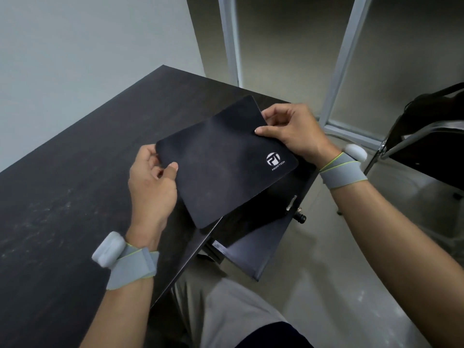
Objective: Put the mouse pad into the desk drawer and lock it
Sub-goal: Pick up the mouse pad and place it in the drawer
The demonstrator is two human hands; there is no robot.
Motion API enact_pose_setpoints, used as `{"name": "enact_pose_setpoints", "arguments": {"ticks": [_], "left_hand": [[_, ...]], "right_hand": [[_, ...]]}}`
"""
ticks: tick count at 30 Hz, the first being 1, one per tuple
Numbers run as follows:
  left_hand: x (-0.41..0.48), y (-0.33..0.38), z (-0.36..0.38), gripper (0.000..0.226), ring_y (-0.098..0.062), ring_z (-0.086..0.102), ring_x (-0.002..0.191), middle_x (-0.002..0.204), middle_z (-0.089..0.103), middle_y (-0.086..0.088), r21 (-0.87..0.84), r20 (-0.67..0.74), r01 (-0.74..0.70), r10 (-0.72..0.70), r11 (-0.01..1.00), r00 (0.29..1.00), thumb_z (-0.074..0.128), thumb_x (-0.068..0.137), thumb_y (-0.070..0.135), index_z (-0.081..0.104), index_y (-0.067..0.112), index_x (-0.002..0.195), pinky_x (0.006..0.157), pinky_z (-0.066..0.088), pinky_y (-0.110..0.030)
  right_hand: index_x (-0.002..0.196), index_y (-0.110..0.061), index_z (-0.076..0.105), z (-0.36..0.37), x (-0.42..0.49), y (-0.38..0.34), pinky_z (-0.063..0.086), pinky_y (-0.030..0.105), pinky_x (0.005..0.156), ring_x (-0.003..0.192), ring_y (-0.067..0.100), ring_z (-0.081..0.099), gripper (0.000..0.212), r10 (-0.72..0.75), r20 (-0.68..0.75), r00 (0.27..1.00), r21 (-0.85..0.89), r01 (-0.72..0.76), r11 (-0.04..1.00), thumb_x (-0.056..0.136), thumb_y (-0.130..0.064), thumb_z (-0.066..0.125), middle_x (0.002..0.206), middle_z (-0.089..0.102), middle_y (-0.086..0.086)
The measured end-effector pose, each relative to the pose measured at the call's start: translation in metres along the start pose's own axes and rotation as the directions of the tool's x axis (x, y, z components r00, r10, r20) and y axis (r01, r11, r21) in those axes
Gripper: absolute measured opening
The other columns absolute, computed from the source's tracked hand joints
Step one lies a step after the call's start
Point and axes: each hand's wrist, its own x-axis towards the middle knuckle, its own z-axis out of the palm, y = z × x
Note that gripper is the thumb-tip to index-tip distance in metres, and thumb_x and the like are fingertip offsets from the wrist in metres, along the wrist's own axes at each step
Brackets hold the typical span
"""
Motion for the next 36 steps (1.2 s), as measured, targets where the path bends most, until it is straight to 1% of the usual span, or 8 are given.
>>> {"name": "enact_pose_setpoints", "arguments": {"ticks": [5,9,13,17,20,23,27,36], "left_hand": [[-0.028,-0.005,0.022,0.030,-0.017,0.073,0.097,0.104,0.077,0.005,0.007,0.001,0.009,-0.009,1.000,1.000,0.061,0.086,0.013,0.061,0.041,0.096,0.088,0.058,-0.057],[-0.047,-0.009,0.036,0.029,-0.017,0.073,0.095,0.102,0.076,0.007,0.044,0.022,-0.010,0.009,0.999,1.000,0.060,0.086,0.018,0.059,0.043,0.100,0.081,0.057,-0.064],[-0.064,-0.010,0.046,0.027,-0.019,0.072,0.089,0.098,0.074,0.008,0.094,0.016,-0.048,0.046,0.994,0.999,0.059,0.087,0.020,0.058,0.041,0.104,0.071,0.058,-0.059],[-0.084,-0.010,0.054,0.029,-0.024,0.072,0.083,0.102,0.073,0.004,0.184,0.031,-0.083,0.079,0.979,0.996,0.060,0.091,0.015,0.056,0.037,0.108,0.072,0.059,-0.051],[-0.098,-0.008,0.058,0.031,-0.016,0.069,0.088,0.102,0.068,0.004,0.293,0.055,-0.183,0.175,0.938,0.983,0.062,0.092,0.004,0.058,0.027,0.113,0.081,0.052,-0.023],[-0.108,-0.004,0.063,0.029,0.001,0.060,0.094,0.102,0.063,0.004,0.352,0.083,-0.288,0.277,0.891,0.957,0.062,0.088,-0.008,0.062,0.012,0.110,0.082,0.041,-0.007],[-0.117,-0.005,0.067,0.035,0.002,0.060,0.096,0.103,0.062,0.003,0.362,0.151,-0.335,0.300,0.870,0.942,0.055,0.083,-0.017,0.063,0.010,0.103,0.084,0.041,-0.007],[-0.134,-0.017,0.071,0.043,-0.010,0.060,0.098,0.111,0.063,-0.002,0.434,0.332,-0.379,0.246,0.817,0.911,0.047,0.076,-0.025,0.063,0.006,0.102,0.086,0.044,-0.012]], "right_hand": [[0.085,-0.024,0.074,-0.030,0.002,0.009,0.052,0.024,0.065,0.064,0.009,0.062,0.020,0.016,0.090,0.996,0.005,-0.017,1.000,0.082,-0.007,0.085,0.071,0.068,-0.002],[0.094,-0.011,0.075,-0.046,0.005,0.017,0.051,0.014,0.061,0.058,0.000,0.059,0.017,0.039,0.106,0.994,-0.030,-0.036,0.999,0.081,-0.004,0.084,0.063,0.067,-0.013],[0.100,-0.003,0.075,-0.053,0.004,0.020,0.049,0.012,0.056,0.055,-0.002,0.059,0.020,0.051,0.153,0.987,-0.052,-0.043,0.998,0.082,-0.002,0.083,0.060,0.068,-0.014],[0.087,-0.021,0.077,-0.055,-0.001,0.025,0.048,0.017,0.062,0.063,0.007,0.059,0.017,0.060,0.192,0.979,-0.081,-0.045,0.996,0.081,-0.007,0.085,0.070,0.068,-0.003],[0.082,-0.020,0.077,-0.054,-0.005,0.031,0.050,0.020,0.066,0.069,0.010,0.059,0.016,0.061,0.203,0.977,-0.121,-0.037,0.992,0.080,-0.007,0.085,0.080,0.067,0.010],[0.091,0.003,0.074,-0.050,-0.009,0.036,0.052,0.031,0.076,0.078,0.016,0.061,0.016,0.090,0.200,0.976,-0.188,-0.052,0.981,0.081,-0.005,0.084,0.085,0.072,0.019],[0.094,0.008,0.075,-0.046,-0.011,0.037,0.052,0.037,0.080,0.079,0.019,0.061,0.019,0.100,0.172,0.980,-0.268,-0.051,0.962,0.081,-0.003,0.083,0.098,0.074,0.034],[0.078,-0.005,0.073,-0.034,-0.013,0.044,0.054,0.036,0.077,0.072,0.025,0.059,0.015,0.140,0.136,0.981,-0.596,-0.032,0.802,0.083,-0.016,0.082,0.076,0.070,0.015]]}}
